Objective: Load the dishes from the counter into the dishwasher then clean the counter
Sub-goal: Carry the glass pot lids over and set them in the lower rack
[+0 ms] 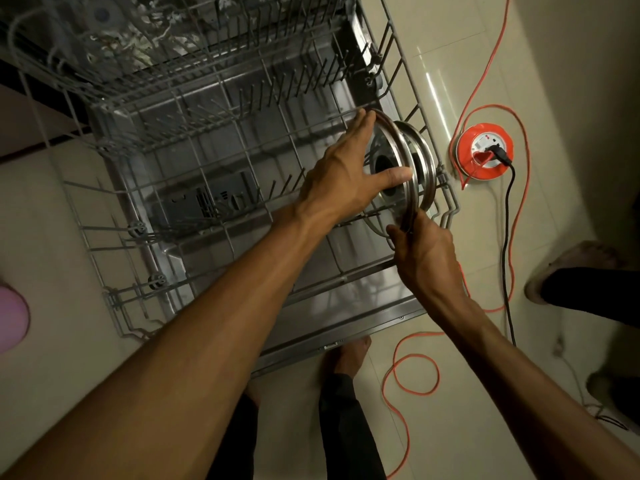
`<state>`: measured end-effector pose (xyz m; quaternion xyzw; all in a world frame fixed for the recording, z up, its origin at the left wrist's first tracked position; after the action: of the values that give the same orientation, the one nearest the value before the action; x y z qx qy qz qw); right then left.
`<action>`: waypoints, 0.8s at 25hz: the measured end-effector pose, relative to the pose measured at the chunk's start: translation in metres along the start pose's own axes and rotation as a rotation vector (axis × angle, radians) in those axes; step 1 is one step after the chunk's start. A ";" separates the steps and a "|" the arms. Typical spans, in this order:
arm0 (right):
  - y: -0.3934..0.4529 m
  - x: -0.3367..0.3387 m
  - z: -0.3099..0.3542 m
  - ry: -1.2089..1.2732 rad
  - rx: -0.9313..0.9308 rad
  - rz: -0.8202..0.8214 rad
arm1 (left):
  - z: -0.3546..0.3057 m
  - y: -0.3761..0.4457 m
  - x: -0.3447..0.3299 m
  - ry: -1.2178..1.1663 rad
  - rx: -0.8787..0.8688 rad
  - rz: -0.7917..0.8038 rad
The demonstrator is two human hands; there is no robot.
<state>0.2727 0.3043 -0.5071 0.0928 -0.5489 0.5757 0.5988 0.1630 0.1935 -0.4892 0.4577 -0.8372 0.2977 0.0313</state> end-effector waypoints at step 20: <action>-0.110 0.073 0.084 -0.083 0.333 -0.098 | -0.026 -0.205 0.051 -0.065 0.121 -0.235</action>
<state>0.2936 0.2497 -0.3620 0.2410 -0.4653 0.6245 0.5792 0.2882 0.0860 -0.3552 0.5631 -0.7588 0.3271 0.0112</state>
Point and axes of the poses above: each hand's wrist, its own y-axis towards the middle knuckle, its own x-axis out of the back of the hand, z = x × y, the point moved 5 cm from there along y, towards the middle knuckle, and after that the axes turned 12 degrees about -y, right-handed, at the moved point
